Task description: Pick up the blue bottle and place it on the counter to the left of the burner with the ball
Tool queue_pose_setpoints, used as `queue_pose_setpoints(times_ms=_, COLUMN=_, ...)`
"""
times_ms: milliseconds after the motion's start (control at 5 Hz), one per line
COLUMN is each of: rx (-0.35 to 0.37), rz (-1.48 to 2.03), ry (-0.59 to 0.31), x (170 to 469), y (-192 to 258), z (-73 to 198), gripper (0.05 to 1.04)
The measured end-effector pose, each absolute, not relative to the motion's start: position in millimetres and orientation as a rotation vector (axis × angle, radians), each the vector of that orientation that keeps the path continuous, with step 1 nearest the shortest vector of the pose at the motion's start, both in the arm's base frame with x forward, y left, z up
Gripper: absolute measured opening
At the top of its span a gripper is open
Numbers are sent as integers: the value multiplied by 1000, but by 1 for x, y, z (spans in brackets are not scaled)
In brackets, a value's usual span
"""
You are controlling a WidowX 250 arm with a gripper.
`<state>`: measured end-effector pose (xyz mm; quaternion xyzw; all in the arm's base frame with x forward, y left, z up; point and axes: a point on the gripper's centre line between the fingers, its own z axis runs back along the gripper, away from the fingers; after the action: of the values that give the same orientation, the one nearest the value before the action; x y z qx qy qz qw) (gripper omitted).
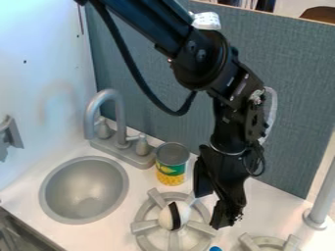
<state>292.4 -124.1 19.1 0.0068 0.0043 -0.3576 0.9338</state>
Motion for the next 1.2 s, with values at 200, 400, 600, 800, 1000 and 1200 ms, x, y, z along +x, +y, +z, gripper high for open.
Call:
queue_pose_setpoints(times_ms=200, rx=13, rz=-727, ry=40, x=287, y=-122, z=10, gripper=999)
queue_pose_setpoints(times_ms=400, rx=-24, rz=-716, ry=9, x=277, y=-124, z=3, gripper=999)
queue_pose_setpoints(times_ms=600, rx=-54, rz=-705, ry=-70, x=274, y=-127, z=15, gripper=999)
queue_pose_setpoints(times_ms=800, rx=-69, rz=-698, ry=-106, x=268, y=-129, z=17, gripper=999)
queue_pose_setpoints(times_ms=1000, rx=-90, rz=-732, ry=-113, x=262, y=-145, z=18, gripper=999)
queue_pose_setpoints(times_ms=1200, rx=-94, rz=-810, ry=-37, x=254, y=-166, z=-3, gripper=999)
